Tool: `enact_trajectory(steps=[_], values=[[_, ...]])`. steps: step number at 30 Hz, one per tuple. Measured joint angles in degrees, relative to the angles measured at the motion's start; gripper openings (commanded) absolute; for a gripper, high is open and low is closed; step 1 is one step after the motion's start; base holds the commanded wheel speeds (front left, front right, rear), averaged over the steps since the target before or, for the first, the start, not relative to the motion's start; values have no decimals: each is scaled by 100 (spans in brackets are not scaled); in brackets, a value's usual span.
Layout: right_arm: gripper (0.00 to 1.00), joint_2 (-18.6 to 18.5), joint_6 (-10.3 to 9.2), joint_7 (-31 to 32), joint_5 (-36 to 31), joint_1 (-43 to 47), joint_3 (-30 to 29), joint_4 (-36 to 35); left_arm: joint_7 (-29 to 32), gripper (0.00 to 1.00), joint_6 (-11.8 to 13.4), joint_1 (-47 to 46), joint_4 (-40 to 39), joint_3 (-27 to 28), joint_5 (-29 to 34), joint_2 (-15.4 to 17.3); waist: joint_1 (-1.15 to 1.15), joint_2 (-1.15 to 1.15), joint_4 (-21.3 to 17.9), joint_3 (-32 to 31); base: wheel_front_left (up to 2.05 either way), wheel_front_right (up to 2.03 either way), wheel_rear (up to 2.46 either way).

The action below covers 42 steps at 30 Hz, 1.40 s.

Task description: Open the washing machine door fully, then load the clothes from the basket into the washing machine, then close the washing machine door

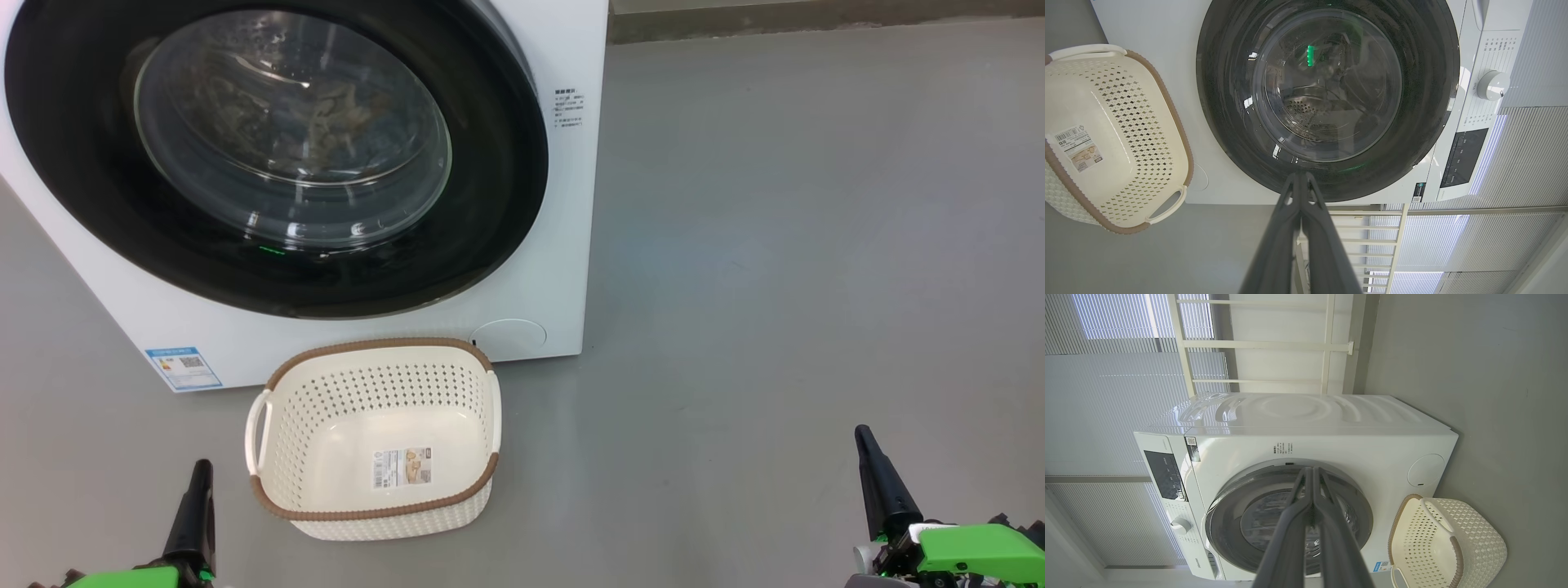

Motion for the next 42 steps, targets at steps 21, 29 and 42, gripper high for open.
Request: enact_trajectory(steps=[21, 29, 42], values=[[0, 0, 0, 0, 0, -1, -2, -1, 7, 0, -1, 0, 0, 21, 2, -3, 0, 0, 0, 0, 0, 0, 0], [0, 0, 0, 0, 0, -1, -2, -1, 8, 0, -1, -1, 0, 27, 2, -5, 0, 0, 0, 0, 0, 0, 0], [0, 0, 0, 1, 0, -1, -3, -1, 9, 0, -1, -1, 0, 42, 3, -15, 0, 0, 0, 0, 0, 0, 0]])
